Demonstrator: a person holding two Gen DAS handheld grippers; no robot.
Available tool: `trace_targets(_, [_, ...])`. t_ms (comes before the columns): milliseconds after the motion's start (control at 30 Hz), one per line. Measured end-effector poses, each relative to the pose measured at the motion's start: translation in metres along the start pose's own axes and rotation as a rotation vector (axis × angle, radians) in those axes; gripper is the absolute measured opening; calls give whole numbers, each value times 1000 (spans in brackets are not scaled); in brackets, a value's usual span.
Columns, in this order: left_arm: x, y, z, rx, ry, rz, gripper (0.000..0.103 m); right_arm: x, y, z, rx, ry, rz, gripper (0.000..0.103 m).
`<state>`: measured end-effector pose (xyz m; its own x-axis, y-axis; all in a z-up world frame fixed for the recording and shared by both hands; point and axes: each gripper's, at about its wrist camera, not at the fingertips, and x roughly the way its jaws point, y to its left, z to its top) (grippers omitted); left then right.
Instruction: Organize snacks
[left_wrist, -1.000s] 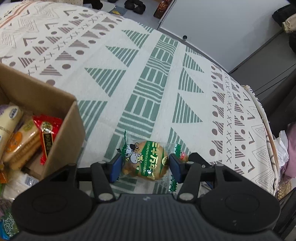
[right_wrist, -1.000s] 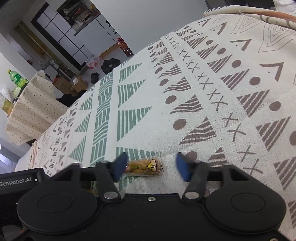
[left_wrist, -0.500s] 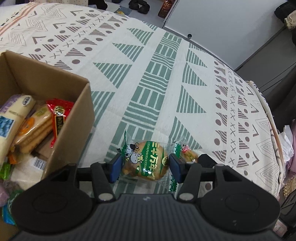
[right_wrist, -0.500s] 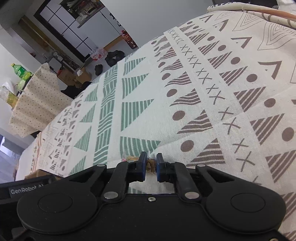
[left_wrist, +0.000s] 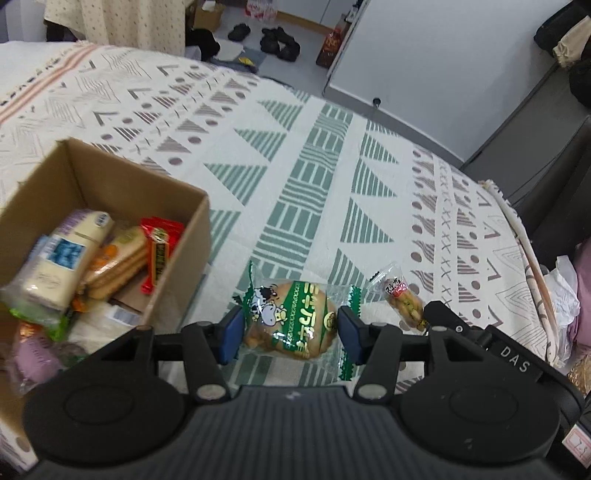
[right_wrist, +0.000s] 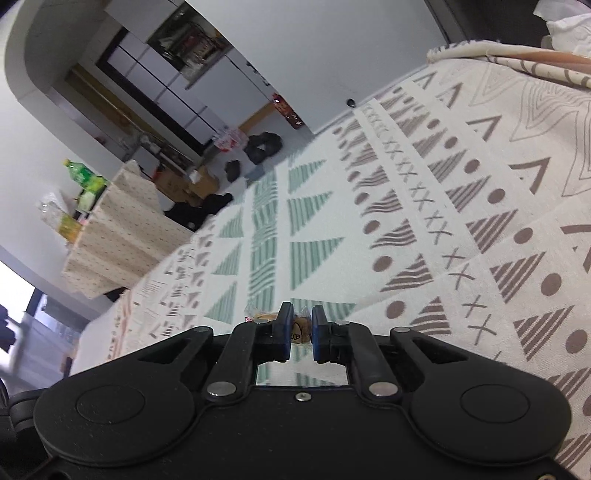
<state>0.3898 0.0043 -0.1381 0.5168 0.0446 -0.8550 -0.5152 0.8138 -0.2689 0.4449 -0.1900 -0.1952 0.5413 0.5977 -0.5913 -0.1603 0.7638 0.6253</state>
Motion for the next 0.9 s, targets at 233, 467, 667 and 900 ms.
trace_targets(233, [-36, 12, -1, -12, -55, 17, 54, -12, 19, -4, -19, -3, 72, 11])
trace_targets(467, [-67, 34, 3, -43, -110, 31, 47, -18, 44, -12, -56, 4, 120, 11])
trace_targets(667, [-79, 45, -1, -58, -106, 28, 41, -26, 61, -18, -92, 3, 144, 11])
trace_targets(900, [-61, 39, -16, -56, -29, -13, 46, -36, 58, -18, -96, -6, 126, 11])
